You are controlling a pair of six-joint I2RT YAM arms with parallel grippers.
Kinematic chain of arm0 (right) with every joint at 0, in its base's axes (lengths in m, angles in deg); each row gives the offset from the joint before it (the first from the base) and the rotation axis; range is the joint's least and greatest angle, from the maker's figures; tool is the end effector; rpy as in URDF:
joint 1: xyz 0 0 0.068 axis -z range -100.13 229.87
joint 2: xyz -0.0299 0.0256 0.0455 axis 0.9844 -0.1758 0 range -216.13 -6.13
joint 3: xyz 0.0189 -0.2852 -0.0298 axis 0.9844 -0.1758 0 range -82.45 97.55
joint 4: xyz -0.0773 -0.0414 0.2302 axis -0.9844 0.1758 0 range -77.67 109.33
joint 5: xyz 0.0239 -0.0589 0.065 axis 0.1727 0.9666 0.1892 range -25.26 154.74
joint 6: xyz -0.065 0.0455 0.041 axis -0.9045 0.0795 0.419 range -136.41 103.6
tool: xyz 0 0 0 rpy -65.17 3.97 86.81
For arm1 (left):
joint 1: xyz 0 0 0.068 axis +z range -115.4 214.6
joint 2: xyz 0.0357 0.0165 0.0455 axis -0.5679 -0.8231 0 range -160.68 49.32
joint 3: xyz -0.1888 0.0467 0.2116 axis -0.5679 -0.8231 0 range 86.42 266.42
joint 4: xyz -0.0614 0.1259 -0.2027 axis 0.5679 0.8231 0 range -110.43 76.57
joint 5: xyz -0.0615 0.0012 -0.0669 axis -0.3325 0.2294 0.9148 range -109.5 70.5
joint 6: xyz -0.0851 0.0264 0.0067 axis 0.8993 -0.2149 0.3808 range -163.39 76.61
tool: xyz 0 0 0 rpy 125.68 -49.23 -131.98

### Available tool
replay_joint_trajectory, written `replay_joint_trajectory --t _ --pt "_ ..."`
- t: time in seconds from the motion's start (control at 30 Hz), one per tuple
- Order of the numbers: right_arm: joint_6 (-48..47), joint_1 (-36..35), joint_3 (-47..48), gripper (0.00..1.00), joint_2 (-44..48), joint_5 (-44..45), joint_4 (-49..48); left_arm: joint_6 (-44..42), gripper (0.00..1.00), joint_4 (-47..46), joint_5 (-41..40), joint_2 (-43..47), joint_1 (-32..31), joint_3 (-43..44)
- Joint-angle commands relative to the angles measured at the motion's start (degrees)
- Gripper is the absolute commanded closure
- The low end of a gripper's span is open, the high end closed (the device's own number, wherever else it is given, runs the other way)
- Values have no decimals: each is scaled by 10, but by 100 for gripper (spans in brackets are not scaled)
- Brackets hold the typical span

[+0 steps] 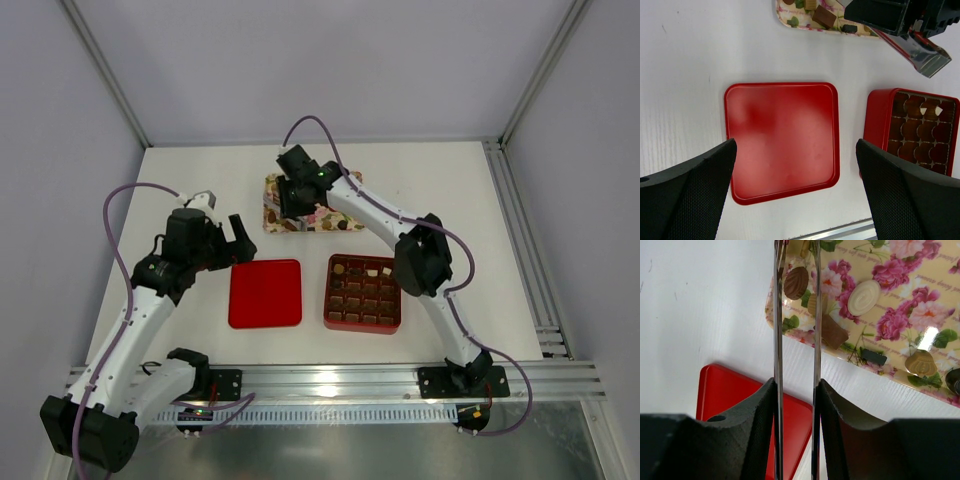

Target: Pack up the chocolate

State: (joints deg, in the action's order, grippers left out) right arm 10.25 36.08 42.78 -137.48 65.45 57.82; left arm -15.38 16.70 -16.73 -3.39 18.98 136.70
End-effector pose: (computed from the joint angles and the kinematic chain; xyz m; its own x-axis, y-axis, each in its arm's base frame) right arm 0.3857 0.3686 0.2379 -0.8136 -0.1587 -0.5594 -0.3599 0.8931 0.2699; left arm 0.1920 -0.0578 0.2879 -0.6847 -0.2957 -0.6662 -0.0189 0.9209 -0.3893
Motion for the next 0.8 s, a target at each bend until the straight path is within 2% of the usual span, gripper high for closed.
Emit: replay_joint_trajectory --t 0.0,0.77 --pt "6 -5 27 60 0 24 -8 -4 0 -6 7 10 2 14" --pt "-30 -28 26 61 0 61 14 -4 0 -6 6 9 2 14"
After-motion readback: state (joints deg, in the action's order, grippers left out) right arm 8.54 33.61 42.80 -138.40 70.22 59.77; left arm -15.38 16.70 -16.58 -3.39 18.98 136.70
